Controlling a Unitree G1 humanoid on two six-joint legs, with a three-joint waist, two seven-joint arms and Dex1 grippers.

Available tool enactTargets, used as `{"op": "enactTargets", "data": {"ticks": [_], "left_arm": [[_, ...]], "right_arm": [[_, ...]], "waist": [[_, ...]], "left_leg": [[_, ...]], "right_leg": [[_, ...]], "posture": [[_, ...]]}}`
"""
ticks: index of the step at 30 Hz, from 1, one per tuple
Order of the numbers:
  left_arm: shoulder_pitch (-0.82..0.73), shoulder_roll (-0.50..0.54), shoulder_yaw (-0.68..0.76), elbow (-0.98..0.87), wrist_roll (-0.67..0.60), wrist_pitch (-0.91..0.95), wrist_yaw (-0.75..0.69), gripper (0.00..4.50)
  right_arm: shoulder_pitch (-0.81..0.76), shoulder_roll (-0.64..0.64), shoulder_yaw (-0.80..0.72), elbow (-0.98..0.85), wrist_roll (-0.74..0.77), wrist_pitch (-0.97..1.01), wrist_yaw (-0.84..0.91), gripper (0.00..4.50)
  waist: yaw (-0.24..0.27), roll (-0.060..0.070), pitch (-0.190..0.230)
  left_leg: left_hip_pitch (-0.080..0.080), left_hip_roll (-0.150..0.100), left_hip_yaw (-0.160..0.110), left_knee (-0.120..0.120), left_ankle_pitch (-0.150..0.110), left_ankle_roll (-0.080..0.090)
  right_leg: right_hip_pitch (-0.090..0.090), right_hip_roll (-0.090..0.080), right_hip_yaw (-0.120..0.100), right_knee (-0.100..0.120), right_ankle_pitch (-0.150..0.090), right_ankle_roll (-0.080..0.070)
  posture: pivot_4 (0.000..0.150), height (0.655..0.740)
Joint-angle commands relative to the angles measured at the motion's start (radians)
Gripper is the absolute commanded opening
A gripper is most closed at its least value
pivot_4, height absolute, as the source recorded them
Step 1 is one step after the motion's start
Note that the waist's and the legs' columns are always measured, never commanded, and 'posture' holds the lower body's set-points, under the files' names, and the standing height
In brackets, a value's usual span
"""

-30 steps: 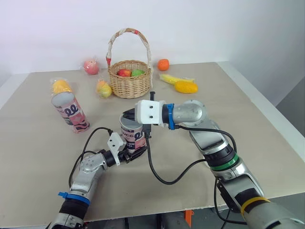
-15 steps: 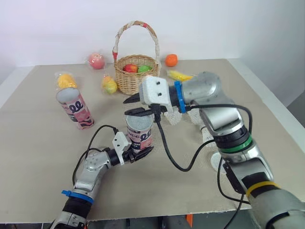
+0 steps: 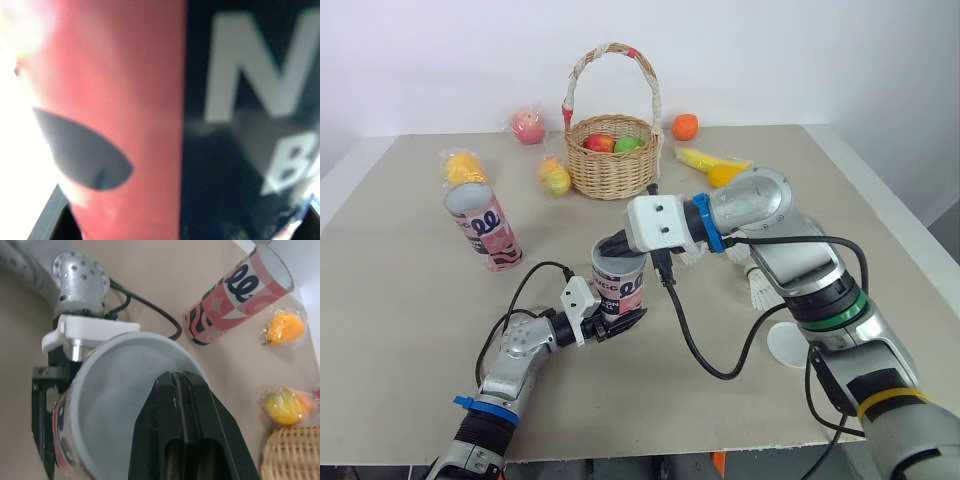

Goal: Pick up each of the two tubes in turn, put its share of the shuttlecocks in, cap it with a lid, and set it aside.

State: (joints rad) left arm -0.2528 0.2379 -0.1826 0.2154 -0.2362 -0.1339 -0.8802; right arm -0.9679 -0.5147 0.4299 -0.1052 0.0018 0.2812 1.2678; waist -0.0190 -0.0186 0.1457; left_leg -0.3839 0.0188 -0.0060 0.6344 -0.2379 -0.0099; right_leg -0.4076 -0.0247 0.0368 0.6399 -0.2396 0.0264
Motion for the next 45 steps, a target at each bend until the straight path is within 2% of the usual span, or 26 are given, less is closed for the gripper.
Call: {"op": "enactTargets", "data": {"ticks": [1,4,10,15,16,19,21,24,27,32,35,37,45], "left_arm": [[0.023,0.002,-0.019,0.051,0.025,0.036,0.005,2.9],[0.023,0.0,-0.017,0.051,0.027,0.035,0.006,2.9],[0.025,0.001,-0.01,0.044,0.027,0.037,0.007,2.9],[0.031,0.022,0.004,0.022,0.005,0.049,-0.013,2.9],[0.032,0.03,0.01,0.019,-0.003,0.053,-0.02,3.29],[0.032,0.065,0.025,0.001,-0.015,0.067,-0.04,4.38],[0.031,0.088,0.035,-0.017,-0.024,0.079,-0.05,4.5],[0.039,0.132,0.052,-0.053,-0.051,0.104,-0.075,4.5],[0.063,0.238,0.098,-0.084,-0.09,0.128,-0.153,4.5],[0.106,0.36,0.138,-0.149,-0.133,0.162,-0.236,4.5],[0.119,0.423,0.163,-0.214,-0.173,0.216,-0.278,4.5],[0.115,0.443,0.163,-0.25,-0.186,0.247,-0.291,4.5],[0.08,0.407,0.118,-0.309,-0.144,0.269,-0.256,4.5]], "right_arm": [[0.089,-0.018,0.146,0.006,-0.049,0.007,0.076,0.02],[0.108,0.007,0.127,-0.005,-0.024,0.028,0.064,0.02],[0.081,0.089,-0.085,-0.011,0.126,0.113,-0.025,0.02],[0.088,0.097,-0.343,-0.13,0.372,0.355,-0.123,1.78],[0.1,0.086,-0.382,-0.157,0.417,0.394,-0.133,2.3],[0.163,0.034,-0.465,-0.23,0.527,0.492,-0.154,3.52],[0.218,-0.003,-0.492,-0.277,0.577,0.524,-0.16,4.47],[0.313,-0.042,-0.5,-0.332,0.615,0.54,-0.182,4.47],[0.544,-0.08,-0.41,-0.363,0.495,0.403,-0.21,4.47],[0.677,0.006,-0.282,-0.257,0.344,0.166,-0.299,4.47],[0.692,0.085,-0.216,-0.135,0.269,0.034,-0.343,4.47],[0.667,0.13,-0.198,-0.058,0.247,-0.026,-0.357,4.47],[0.553,0.216,-0.133,0.151,0.203,-0.14,-0.318,4.47]], "waist": [[0.0,0.001,-0.003],[0.0,0.002,-0.008],[-0.001,0.001,-0.008],[0.001,0.001,0.001],[0.001,0.0,0.001],[0.0,0.0,0.002],[-0.002,0.0,0.002],[-0.008,0.004,0.005],[-0.008,-0.001,0.007],[-0.023,0.005,0.016],[-0.027,-0.003,0.021],[-0.026,-0.003,0.025],[-0.02,-0.005,0.029]], "left_leg": [[0.0,0.0,-0.001,0.0,0.0,0.0],[0.001,0.0,-0.001,0.0,0.0,0.0],[0.003,0.002,-0.001,0.0,-0.001,0.0],[-0.003,0.001,-0.004,0.001,-0.001,0.0],[-0.006,0.001,-0.005,0.001,-0.001,0.0],[-0.008,0.0,-0.006,0.001,-0.002,0.0],[-0.008,0.001,-0.008,0.001,-0.004,0.0],[-0.008,0.003,-0.007,0.001,-0.007,0.004],[-0.007,0.007,-0.008,0.0,-0.008,0.004],[-0.008,0.01,-0.004,-0.001,-0.01,0.004],[-0.008,0.012,-0.002,0.0,-0.009,0.003],[-0.008,0.013,-0.001,0.0,-0.008,0.002],[-0.015,0.011,0.0,0.003,-0.008,-0.001]], "right_leg": [[0.0,0.0,-0.001,0.0,-0.001,0.0],[0.001,0.0,-0.001,0.0,-0.001,0.0],[0.002,0.001,-0.002,0.0,-0.001,-0.002],[-0.001,0.0,-0.004,0.0,0.002,0.001],[-0.002,0.0,-0.005,0.0,0.002,0.001],[-0.003,-0.001,-0.006,0.0,0.001,-0.001],[-0.003,-0.001,-0.007,0.0,-0.002,-0.002],[-0.004,0.002,-0.007,0.0,-0.004,-0.003],[-0.003,0.008,-0.009,0.0,-0.007,-0.006],[-0.011,0.013,-0.004,0.008,-0.009,-0.01],[-0.011,0.018,-0.004,0.009,-0.008,-0.01],[-0.012,0.018,-0.005,0.009,-0.007,-0.011],[-0.016,0.012,-0.004,0.009,-0.006,-0.009]], "posture": [[0.15,0.74],[0.15,0.74],[0.15,0.74],[0.15,0.74],[0.15,0.74],[0.15,0.74],[0.15,0.74],[0.15,0.74],[0.15,0.74],[0.15,0.74],[0.15,0.74],[0.15,0.74],[0.15,0.74]]}}
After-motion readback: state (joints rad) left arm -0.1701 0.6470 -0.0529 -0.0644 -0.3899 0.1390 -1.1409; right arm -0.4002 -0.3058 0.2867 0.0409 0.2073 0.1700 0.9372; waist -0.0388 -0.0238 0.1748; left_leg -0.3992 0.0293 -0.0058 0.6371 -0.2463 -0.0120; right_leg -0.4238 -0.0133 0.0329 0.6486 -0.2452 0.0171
